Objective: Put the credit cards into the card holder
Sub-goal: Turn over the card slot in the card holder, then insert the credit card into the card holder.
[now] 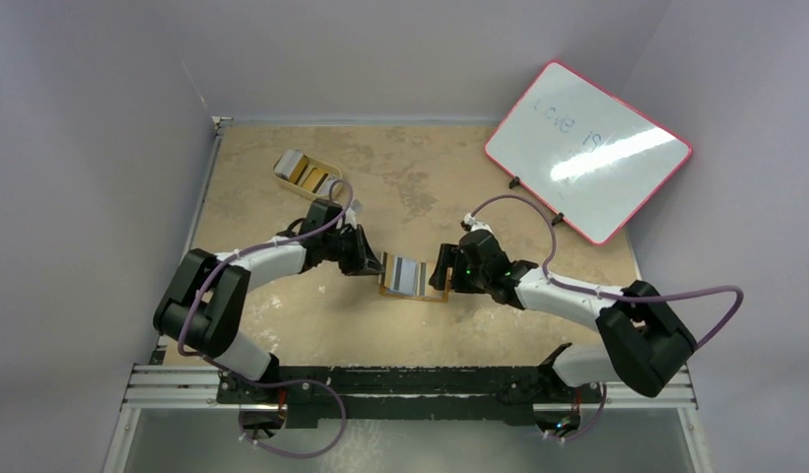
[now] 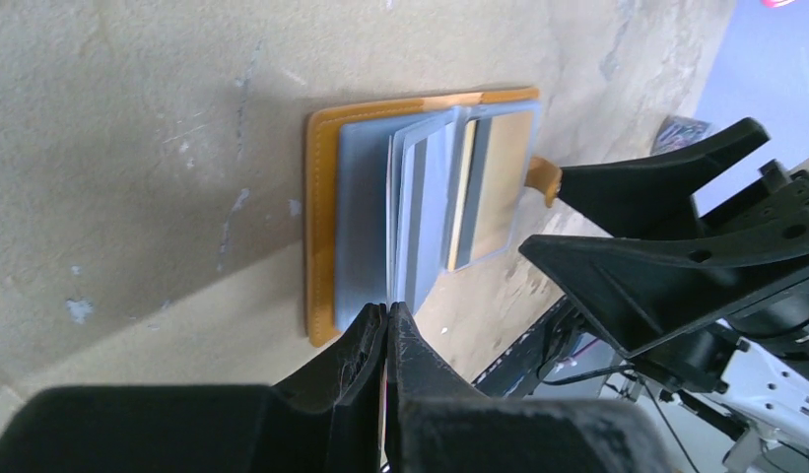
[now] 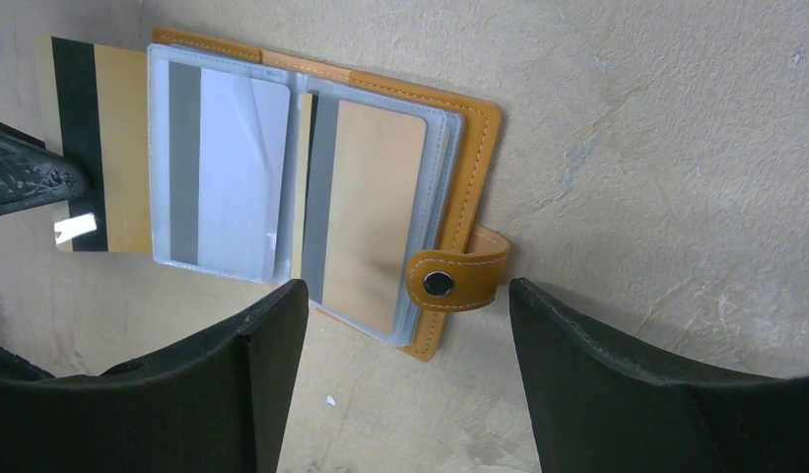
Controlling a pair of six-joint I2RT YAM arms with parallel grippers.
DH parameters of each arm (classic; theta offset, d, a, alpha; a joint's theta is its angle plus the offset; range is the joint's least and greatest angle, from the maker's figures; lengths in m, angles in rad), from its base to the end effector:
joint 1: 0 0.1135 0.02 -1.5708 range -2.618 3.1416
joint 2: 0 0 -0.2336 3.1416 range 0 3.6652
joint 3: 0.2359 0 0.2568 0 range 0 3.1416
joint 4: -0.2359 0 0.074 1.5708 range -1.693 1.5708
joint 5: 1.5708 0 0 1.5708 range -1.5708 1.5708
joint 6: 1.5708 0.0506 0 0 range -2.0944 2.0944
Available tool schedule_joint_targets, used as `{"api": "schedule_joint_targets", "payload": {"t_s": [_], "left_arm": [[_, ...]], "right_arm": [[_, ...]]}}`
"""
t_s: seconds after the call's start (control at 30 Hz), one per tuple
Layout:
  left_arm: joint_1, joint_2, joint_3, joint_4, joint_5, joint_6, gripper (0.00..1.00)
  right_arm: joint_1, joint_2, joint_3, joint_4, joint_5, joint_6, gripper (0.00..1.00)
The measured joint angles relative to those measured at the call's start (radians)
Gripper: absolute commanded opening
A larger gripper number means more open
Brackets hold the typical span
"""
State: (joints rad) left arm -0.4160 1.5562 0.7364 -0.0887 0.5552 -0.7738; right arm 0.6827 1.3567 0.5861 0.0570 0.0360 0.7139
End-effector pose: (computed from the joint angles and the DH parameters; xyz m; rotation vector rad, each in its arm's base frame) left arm 0.2662 -0.1468 0.1132 -0.2175 2.6711 -1.1434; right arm 0.2227 0.1787 0.1294 0.0567 2.3793 0.6663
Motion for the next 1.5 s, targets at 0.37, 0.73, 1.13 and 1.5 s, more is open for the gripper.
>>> {"api": "schedule_joint_targets", "payload": {"t_s": [0.37, 0.73, 1.13, 1.5], "left_arm": [[-0.065, -0.045, -0.012, 0.154, 0.006, -0.138, 0.0], [-0.168, 0.021, -0.013, 0.239, -0.015, -0.183, 0.0], [-0.167, 0.022, -0.009, 0.106, -0.092, -0.106, 0.0], [-0.167, 0.022, -0.007, 0.103, -0.101, -0.095, 0.0]], "right_arm": [[0.0, -0.159, 0.006, -0.056, 0.01, 0.001, 0.76], [0.0, -0.293, 0.013, -0.067, -0.021, 0.001, 0.66], [0.0, -0.161, -0.003, 0.017, -0.099, -0.004, 0.36], [0.0, 0.003, 0.001, 0.085, -0.093, -0.018, 0.25]]}}
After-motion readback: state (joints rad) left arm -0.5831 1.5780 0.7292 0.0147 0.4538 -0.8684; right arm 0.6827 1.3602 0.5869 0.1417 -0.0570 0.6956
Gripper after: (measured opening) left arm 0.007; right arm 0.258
